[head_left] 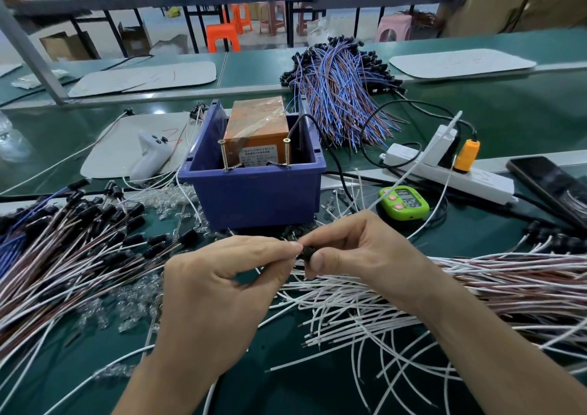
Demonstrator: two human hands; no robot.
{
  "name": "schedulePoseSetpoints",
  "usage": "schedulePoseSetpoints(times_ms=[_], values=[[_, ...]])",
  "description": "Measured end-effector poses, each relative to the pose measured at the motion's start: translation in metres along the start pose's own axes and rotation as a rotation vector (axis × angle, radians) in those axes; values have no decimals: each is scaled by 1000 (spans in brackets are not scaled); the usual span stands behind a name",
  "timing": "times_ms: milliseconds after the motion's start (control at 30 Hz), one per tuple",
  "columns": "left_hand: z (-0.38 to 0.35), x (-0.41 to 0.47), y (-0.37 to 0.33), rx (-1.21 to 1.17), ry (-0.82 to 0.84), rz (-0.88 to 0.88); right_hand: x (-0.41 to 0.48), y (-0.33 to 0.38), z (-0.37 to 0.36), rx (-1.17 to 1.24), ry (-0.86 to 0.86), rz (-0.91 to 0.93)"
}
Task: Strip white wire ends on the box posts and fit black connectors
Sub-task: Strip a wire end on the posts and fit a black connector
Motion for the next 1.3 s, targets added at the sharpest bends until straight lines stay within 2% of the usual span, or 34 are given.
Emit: schedulePoseSetpoints(times_ms=[233, 400, 600, 767, 1067, 1300], values=[[-1, -2, -2, -23, 54, 109, -2, 2, 3, -136, -31, 25], [-1, 0, 7, -115, 44, 284, 0, 0, 2, -130, -42, 35], [-2, 1, 8, -193, 11, 348, 1, -1, 1, -158, -72, 62], [-5, 2, 10, -265, 52, 422, 0, 1, 1, -305, -101, 66], [-11, -4, 13, -223, 28, 504, -4, 3, -3, -557, -173, 95], [-10, 2, 14, -253, 53, 559, -5, 10, -1, -594, -188, 89]])
Point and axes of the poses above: each hand's wrist, its own x-axis towards the middle knuckle, its own z-axis out of the back of the hand, y = z × x, the point moved 1 cm from there along x, towards the middle knuckle, and after that the axes turned 13 degrees about -z, right-handed, at the moved point
